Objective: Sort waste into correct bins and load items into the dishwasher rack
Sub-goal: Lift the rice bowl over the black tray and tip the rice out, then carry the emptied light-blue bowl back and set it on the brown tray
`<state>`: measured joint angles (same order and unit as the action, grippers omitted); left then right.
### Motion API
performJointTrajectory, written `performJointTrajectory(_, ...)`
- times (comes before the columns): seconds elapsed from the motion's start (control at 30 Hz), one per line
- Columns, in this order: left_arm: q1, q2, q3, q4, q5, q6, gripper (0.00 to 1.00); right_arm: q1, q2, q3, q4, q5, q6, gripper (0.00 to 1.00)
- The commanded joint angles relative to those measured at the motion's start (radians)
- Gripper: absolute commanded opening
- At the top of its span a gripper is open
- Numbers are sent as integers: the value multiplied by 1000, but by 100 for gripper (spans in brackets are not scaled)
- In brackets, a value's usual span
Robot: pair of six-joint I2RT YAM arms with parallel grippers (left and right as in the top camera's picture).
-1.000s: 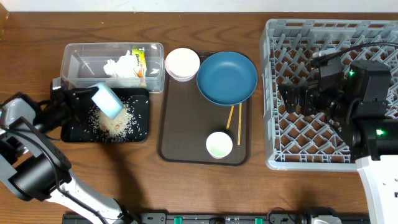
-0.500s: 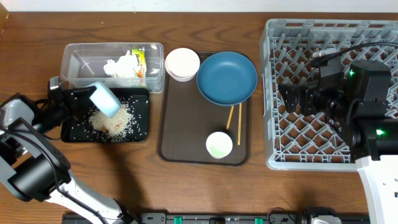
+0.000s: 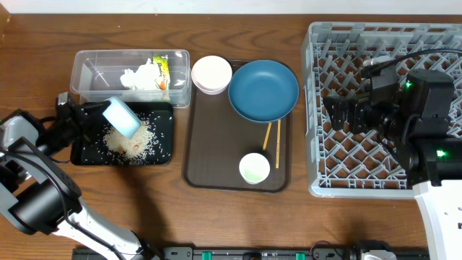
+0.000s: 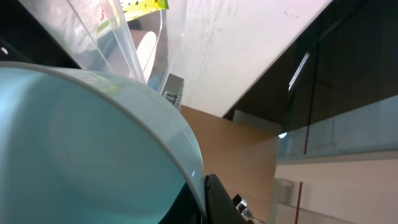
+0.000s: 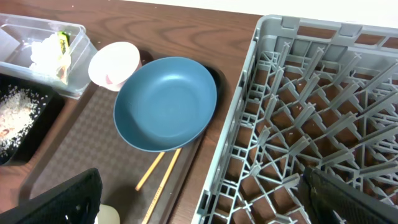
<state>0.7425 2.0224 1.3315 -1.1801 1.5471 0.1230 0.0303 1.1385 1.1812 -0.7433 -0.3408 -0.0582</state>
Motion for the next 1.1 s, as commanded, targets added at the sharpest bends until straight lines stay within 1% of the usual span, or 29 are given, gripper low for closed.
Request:
performJointTrajectory(0.0,3,-38,-2,-45,25,2,6,-3,1,19,-5,-8,13,99)
performJointTrajectory(0.1,3,-54,-2,-48,13,75,6,-3,1,19,-8,-8,13,99)
performJointTrajectory(0.17,2,-63,-2,-66,-11,77,6,-3,1,19,-8,-8,13,99)
performJointTrajectory(0.23,-8,-82,-2,-107,-17,133,6,-3,1,19,-8,-8,13,99)
performJointTrajectory(0.3,-30,-116,-2,-176,-23,216,6,-3,1,19,-8,-8,13,99)
performJointTrajectory(0.37,-69,-173,-2,-266,-45,307,6,-3,1,19,-7,-8,13,99)
performJointTrajectory(0.43,-117,-238,-2,-319,-76,389,6,-3,1,19,-8,-8,13,99)
performJointTrajectory(0.5,-182,-314,-2,-317,-142,405,6,-3,1,19,-8,-8,13,99)
performJointTrajectory(0.57,-256,-385,-2,-277,-233,402,6,-3,1,19,-8,-8,13,99)
performJointTrajectory(0.63,-335,-441,-2,-204,-371,330,6,-3,1,19,-8,-8,13,99)
performJointTrajectory(0.7,-416,-477,-2,-128,-538,193,6,-3,1,19,-8,-8,13,99)
performJointTrajectory(0.73,-473,-492,-2,-84,-645,117,6,-3,1,19,-8,-8,13,99)
performJointTrajectory(0.83,-623,-504,-2,-1,-865,-13,6,-3,1,19,-9,-8,13,99)
performJointTrajectory(0.97,-828,-489,-2,90,-1106,-123,6,-3,1,19,-9,-8,13,99)
performJointTrajectory(1.07,-958,-472,-2,146,-1203,-178,6,-3,1,19,-10,-8,13,99)
